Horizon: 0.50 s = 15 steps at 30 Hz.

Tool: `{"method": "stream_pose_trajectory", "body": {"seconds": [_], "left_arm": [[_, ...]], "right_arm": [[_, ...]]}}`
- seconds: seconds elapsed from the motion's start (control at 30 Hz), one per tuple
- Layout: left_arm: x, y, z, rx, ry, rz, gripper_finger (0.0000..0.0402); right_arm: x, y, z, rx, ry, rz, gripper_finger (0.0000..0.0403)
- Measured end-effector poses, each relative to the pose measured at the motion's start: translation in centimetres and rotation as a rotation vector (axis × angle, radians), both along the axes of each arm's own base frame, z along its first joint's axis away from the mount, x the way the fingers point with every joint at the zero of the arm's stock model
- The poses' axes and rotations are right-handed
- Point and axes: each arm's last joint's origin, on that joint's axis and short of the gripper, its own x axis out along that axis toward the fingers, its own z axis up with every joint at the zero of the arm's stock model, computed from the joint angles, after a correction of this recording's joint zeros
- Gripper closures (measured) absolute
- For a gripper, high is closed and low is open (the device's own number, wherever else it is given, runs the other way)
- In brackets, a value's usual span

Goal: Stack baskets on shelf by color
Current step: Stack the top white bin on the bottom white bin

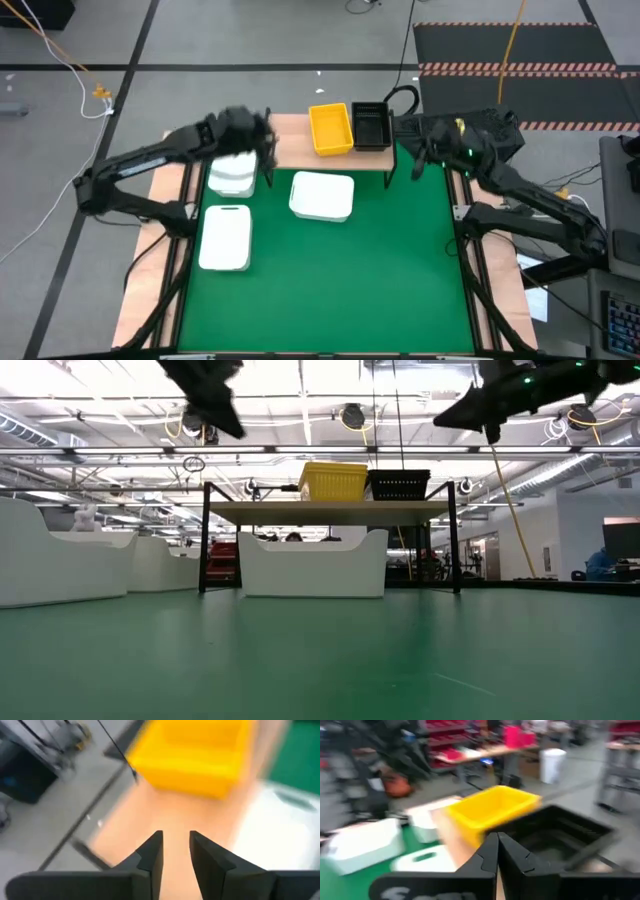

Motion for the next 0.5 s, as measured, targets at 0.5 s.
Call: {"method": "stream_pose_trajectory", "body": {"seconds": [0.5], "left_arm": [[-3.5,-8.0,-3.4,-0.263,0.454,0.203,0.0324]], "right_arm": [[1.6,4.8,-0.3,-0.027,-0.175,0.35,0.0403]]}}
